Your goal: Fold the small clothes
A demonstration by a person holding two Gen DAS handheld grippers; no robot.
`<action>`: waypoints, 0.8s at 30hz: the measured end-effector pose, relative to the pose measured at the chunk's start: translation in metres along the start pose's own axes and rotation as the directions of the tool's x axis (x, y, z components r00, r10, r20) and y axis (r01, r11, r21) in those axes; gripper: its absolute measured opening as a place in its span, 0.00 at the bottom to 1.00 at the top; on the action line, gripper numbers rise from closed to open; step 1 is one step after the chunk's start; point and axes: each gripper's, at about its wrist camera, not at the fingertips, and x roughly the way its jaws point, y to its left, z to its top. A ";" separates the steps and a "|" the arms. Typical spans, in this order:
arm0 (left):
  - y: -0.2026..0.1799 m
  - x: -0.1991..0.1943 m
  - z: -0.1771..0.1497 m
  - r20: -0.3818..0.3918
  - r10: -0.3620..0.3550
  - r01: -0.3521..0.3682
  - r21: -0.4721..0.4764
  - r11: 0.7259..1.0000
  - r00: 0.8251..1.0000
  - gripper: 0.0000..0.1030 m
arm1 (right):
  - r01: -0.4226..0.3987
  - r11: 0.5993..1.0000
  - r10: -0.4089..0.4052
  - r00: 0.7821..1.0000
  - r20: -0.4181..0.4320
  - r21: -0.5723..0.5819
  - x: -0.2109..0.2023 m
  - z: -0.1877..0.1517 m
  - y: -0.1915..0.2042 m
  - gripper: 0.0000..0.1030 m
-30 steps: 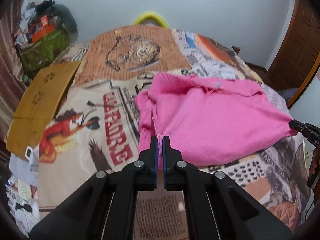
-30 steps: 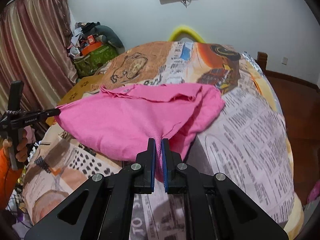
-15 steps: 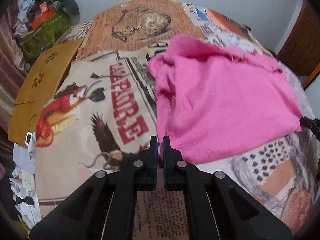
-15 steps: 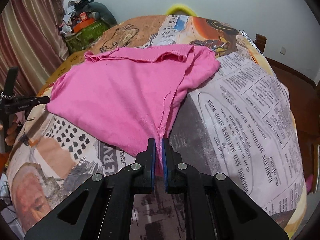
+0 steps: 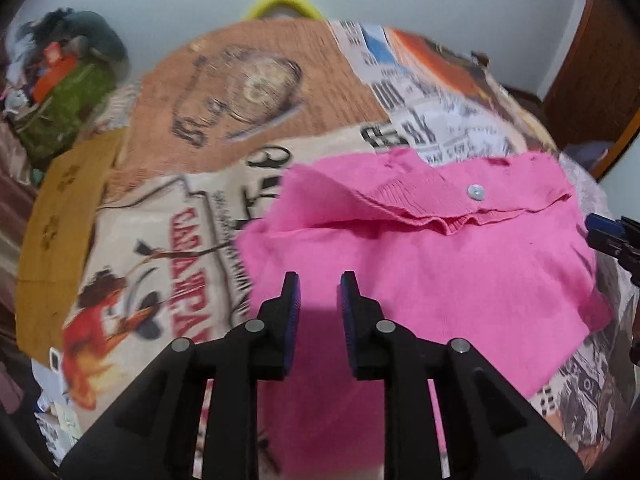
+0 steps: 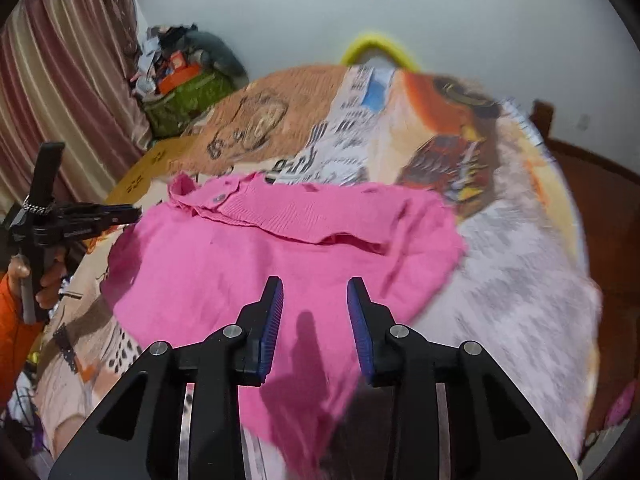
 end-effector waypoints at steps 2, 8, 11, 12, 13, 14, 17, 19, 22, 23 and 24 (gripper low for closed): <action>-0.006 0.017 0.009 -0.030 0.008 -0.008 0.005 1.000 1.000 0.19 | 0.007 1.000 -0.008 0.999 -0.035 -0.026 0.020 0.005 0.004 0.29; -0.010 0.035 0.040 -0.030 -0.030 0.029 -0.028 0.999 0.999 0.19 | 0.027 0.995 -0.032 0.998 -0.047 -0.101 0.046 0.025 0.010 0.29; -0.007 0.031 0.063 0.013 -0.021 0.022 -0.078 0.997 1.000 0.19 | 0.088 0.991 -0.087 0.996 0.010 -0.103 0.045 0.042 0.002 0.29; -0.003 0.028 0.070 0.038 -0.020 0.024 -0.105 0.994 0.999 0.19 | 0.112 0.990 -0.109 0.993 0.039 -0.085 0.042 0.047 -0.003 0.29; 0.003 0.024 0.075 0.061 -0.023 0.031 -0.135 0.990 0.998 0.19 | 0.135 0.989 -0.131 0.989 0.064 -0.060 0.037 0.050 -0.008 0.29; 0.009 0.019 0.078 0.080 -0.031 0.044 -0.166 0.985 0.996 0.19 | 0.150 0.988 -0.147 0.985 0.086 -0.025 0.032 0.054 -0.015 0.29; 0.020 0.010 0.079 0.097 -0.031 0.050 -0.196 0.979 0.995 0.19 | 0.132 0.991 -0.135 0.984 0.120 0.031 0.013 0.055 -0.026 0.29; 0.022 0.006 0.072 0.091 0.009 0.007 -0.176 0.984 0.996 0.20 | 0.133 0.991 -0.135 0.983 0.125 0.020 0.003 0.049 -0.026 0.29; 0.027 0.005 0.054 0.060 0.035 -0.026 -0.155 0.988 0.998 0.24 | 0.140 0.990 -0.137 0.984 0.117 -0.015 -0.008 0.038 -0.020 0.35; 0.029 0.005 0.047 0.046 0.035 -0.028 -0.154 0.988 0.998 0.24 | 0.137 0.990 -0.133 0.985 0.107 -0.029 -0.009 0.035 -0.017 0.36; 0.032 0.005 0.037 0.031 0.034 -0.029 -0.153 0.988 0.999 0.25 | 0.135 0.990 -0.131 0.986 0.100 -0.040 -0.009 0.032 -0.014 0.37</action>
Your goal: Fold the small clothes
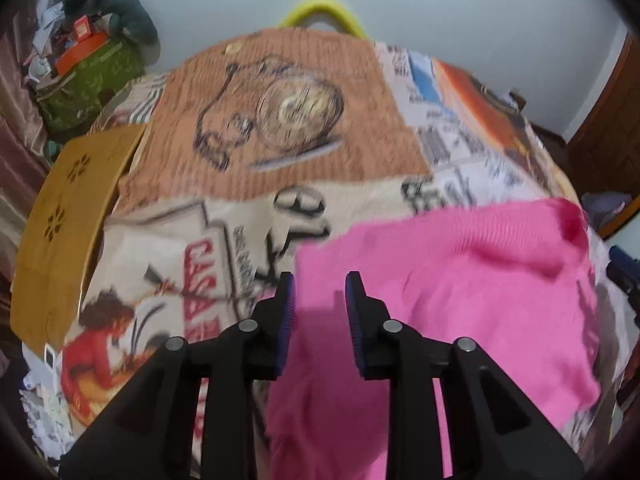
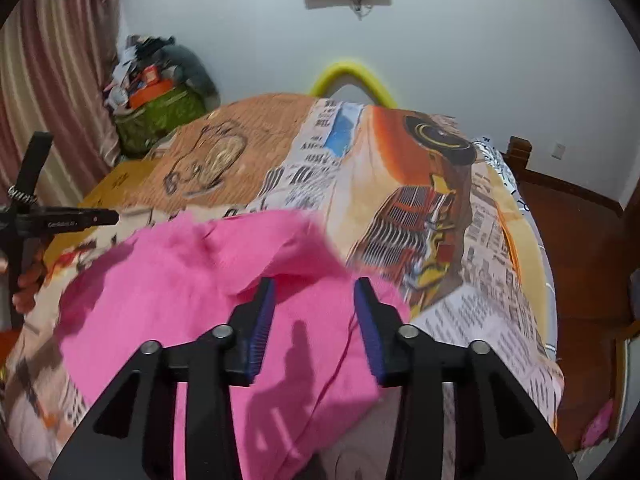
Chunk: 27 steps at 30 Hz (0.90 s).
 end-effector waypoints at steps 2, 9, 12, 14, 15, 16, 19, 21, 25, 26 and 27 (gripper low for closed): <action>0.006 -0.001 -0.014 -0.014 0.003 -0.003 0.001 1.000 1.000 0.26 | -0.018 1.000 0.018 1.000 -0.010 -0.013 -0.006 -0.009 0.007 0.37; 0.012 0.002 -0.065 -0.063 0.004 -0.001 0.053 0.999 0.998 0.45 | -0.087 0.991 0.077 0.993 -0.090 -0.106 -0.001 -0.036 0.037 0.40; 0.007 0.005 -0.070 -0.049 0.035 -0.031 0.077 0.997 0.998 0.47 | -0.116 0.983 0.098 0.987 -0.129 -0.141 0.020 -0.026 0.048 0.40; 0.006 0.008 -0.069 -0.052 0.031 -0.027 0.072 0.997 0.998 0.47 | -0.145 0.984 0.128 0.980 -0.152 -0.107 0.042 -0.010 0.050 0.40; 0.005 0.010 -0.069 -0.053 0.030 -0.026 0.072 0.997 0.998 0.47 | -0.149 0.985 0.134 0.979 -0.153 -0.089 0.049 -0.004 0.050 0.40; 0.004 0.011 -0.070 -0.053 0.034 -0.030 0.078 0.997 0.998 0.47 | -0.152 0.986 0.141 0.977 -0.158 -0.065 0.058 0.004 0.048 0.40; 0.002 0.010 -0.073 -0.030 0.049 -0.045 0.113 0.993 0.998 0.51 | -0.102 0.995 0.099 0.986 -0.131 -0.018 0.077 0.025 0.040 0.40; 0.002 0.010 -0.075 -0.013 0.061 -0.059 0.126 0.990 0.998 0.55 | -0.066 0.998 0.067 0.993 -0.095 0.013 0.081 0.036 0.029 0.40; 0.010 0.011 -0.076 -0.018 0.032 -0.031 0.089 0.996 0.999 0.57 | 0.016 0.993 -0.014 1.000 -0.012 0.114 0.062 0.045 0.000 0.40; 0.013 0.011 -0.075 -0.025 0.022 -0.020 0.074 0.997 0.999 0.57 | 0.018 0.989 -0.017 1.000 -0.002 0.148 0.054 0.043 -0.009 0.40; 0.015 0.010 -0.074 -0.030 0.016 -0.014 0.061 0.998 0.999 0.57 | 0.009 0.987 -0.009 1.000 -0.001 0.162 0.046 0.041 -0.013 0.40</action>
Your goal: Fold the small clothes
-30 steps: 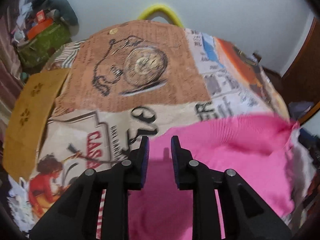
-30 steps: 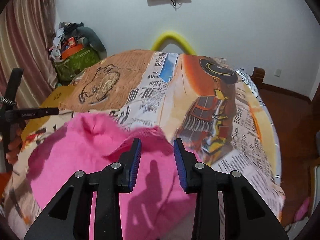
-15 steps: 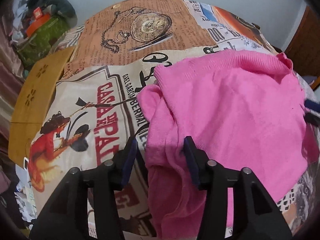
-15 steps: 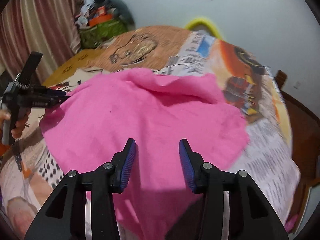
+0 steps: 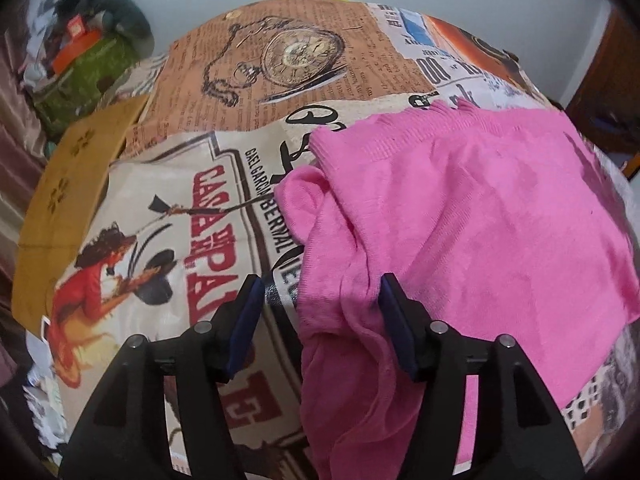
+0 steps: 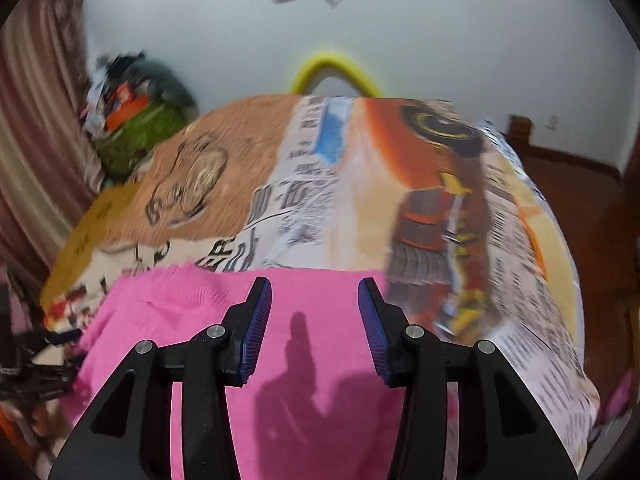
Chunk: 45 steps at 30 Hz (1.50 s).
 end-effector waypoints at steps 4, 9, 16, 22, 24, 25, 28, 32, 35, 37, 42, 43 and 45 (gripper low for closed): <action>0.004 -0.011 0.000 0.005 -0.012 0.012 -0.023 1.000 1.000 0.57 | -0.001 0.999 0.001 1.000 -0.002 -0.045 -0.037 -0.022 -0.006 0.45; 0.014 -0.025 0.004 0.013 -0.030 0.031 -0.064 0.997 0.999 0.57 | 0.043 0.989 -0.045 0.999 -0.006 -0.140 -0.079 -0.068 -0.002 0.51; 0.026 -0.013 0.030 -0.020 -0.071 0.068 -0.116 0.991 0.997 0.58 | 0.043 0.996 -0.047 0.998 -0.047 -0.083 -0.099 -0.121 -0.009 0.51; 0.023 0.021 0.060 -0.061 -0.133 0.124 -0.138 0.983 0.989 0.64 | 0.053 0.998 -0.052 0.997 -0.060 0.015 -0.097 -0.139 -0.022 0.51; 0.018 0.038 0.066 -0.108 -0.126 0.113 -0.121 0.986 0.986 0.64 | 0.056 0.997 -0.053 0.996 -0.066 0.044 -0.100 -0.141 -0.027 0.51; 0.015 0.048 0.067 -0.138 -0.126 0.110 -0.119 0.987 0.982 0.64 | 0.056 0.997 -0.053 0.997 -0.062 0.056 -0.100 -0.141 -0.029 0.51; 0.017 0.060 0.066 -0.135 -0.179 0.154 -0.176 0.972 0.975 0.63 | 0.053 0.995 -0.049 0.998 -0.047 0.086 -0.105 -0.143 -0.034 0.51; 0.019 0.056 0.062 -0.108 -0.259 0.232 -0.214 0.949 0.960 0.32 | 0.039 0.993 -0.036 0.999 -0.034 0.109 -0.108 -0.144 -0.035 0.51; 0.011 0.044 0.059 -0.108 -0.200 0.180 -0.171 0.969 0.974 0.17 | 0.029 0.994 -0.026 0.999 -0.034 0.102 -0.108 -0.145 -0.029 0.51; 0.010 0.036 0.055 -0.104 -0.161 0.143 -0.161 0.976 0.981 0.15 | 0.031 0.996 -0.028 0.999 -0.032 0.088 -0.109 -0.146 -0.025 0.51; 0.021 0.015 0.039 -0.092 -0.075 0.057 -0.184 0.981 0.993 0.14 | 0.019 0.998 -0.017 0.999 -0.032 0.060 -0.112 -0.146 -0.015 0.51; 0.025 0.011 0.035 -0.096 -0.066 0.047 -0.191 0.981 0.993 0.14 | 0.018 0.998 -0.016 0.999 -0.034 0.055 -0.112 -0.146 -0.013 0.51; 0.031 0.003 0.024 -0.106 -0.053 0.032 -0.192 0.981 0.993 0.14 | 0.015 0.999 -0.013 0.999 -0.043 0.045 -0.111 -0.147 -0.009 0.51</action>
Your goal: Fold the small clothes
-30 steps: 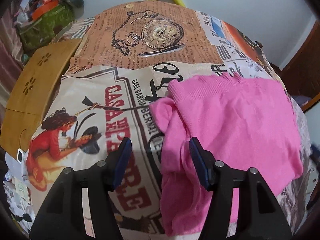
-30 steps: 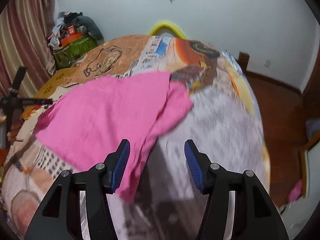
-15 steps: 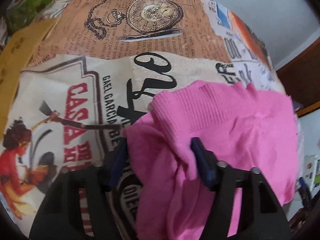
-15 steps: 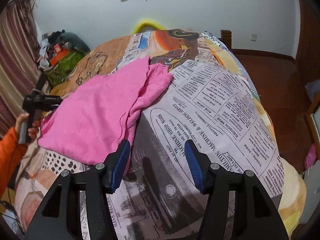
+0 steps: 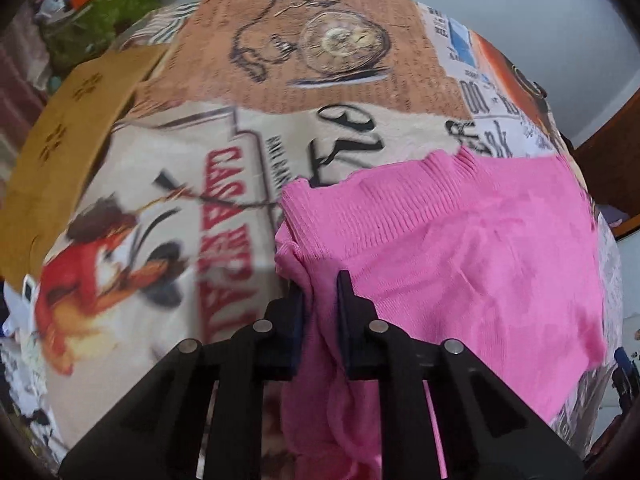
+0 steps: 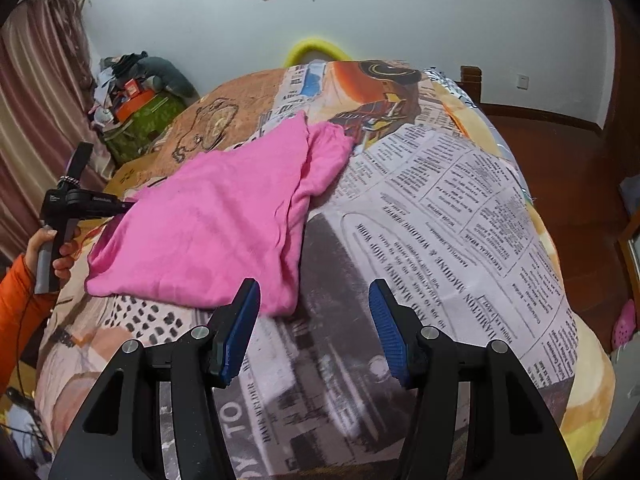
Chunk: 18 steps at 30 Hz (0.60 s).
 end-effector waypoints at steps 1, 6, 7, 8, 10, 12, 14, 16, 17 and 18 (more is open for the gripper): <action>0.003 -0.003 -0.007 -0.008 0.010 -0.010 0.003 1.000 1.000 0.14 | 0.000 1.000 0.000 1.000 -0.005 -0.006 0.000 -0.001 0.002 0.51; 0.018 -0.019 -0.045 -0.036 0.022 -0.022 0.006 1.000 0.999 0.14 | -0.017 1.000 0.017 1.000 -0.017 -0.022 -0.002 -0.005 0.012 0.51; 0.020 -0.023 -0.053 -0.047 0.015 -0.015 0.004 1.000 0.999 0.14 | -0.020 0.999 0.019 1.000 -0.020 -0.025 -0.002 -0.005 0.015 0.51; 0.022 -0.027 -0.061 -0.059 0.006 -0.005 0.004 1.000 0.998 0.14 | -0.024 0.999 0.023 0.999 -0.022 -0.028 -0.003 -0.006 0.017 0.51; 0.022 -0.032 -0.077 -0.086 -0.010 0.011 0.011 1.000 0.996 0.14 | -0.036 0.999 0.035 0.999 -0.028 -0.038 -0.004 -0.008 0.024 0.51; 0.019 -0.037 -0.095 -0.111 -0.028 0.031 0.026 0.999 0.993 0.14 | -0.046 0.998 0.044 0.998 -0.035 -0.047 -0.005 -0.010 0.031 0.51; 0.013 -0.043 -0.111 -0.124 -0.050 0.055 0.037 0.998 0.991 0.14 | -0.049 0.997 0.047 0.998 -0.037 -0.060 -0.006 -0.011 0.036 0.51; 0.006 -0.050 -0.124 -0.129 -0.071 0.078 0.047 0.996 0.989 0.14 | -0.056 0.996 0.053 0.998 -0.041 -0.069 -0.007 -0.013 0.040 0.51; 0.002 -0.054 -0.129 -0.131 -0.079 0.087 0.050 0.995 0.988 0.14 | -0.070 0.995 0.067 0.997 -0.049 -0.064 -0.007 -0.015 0.041 0.51; -0.001 -0.057 -0.133 -0.133 -0.091 0.099 0.052 0.994 0.987 0.14 | -0.082 0.995 0.079 0.995 -0.056 -0.057 -0.006 -0.016 0.043 0.51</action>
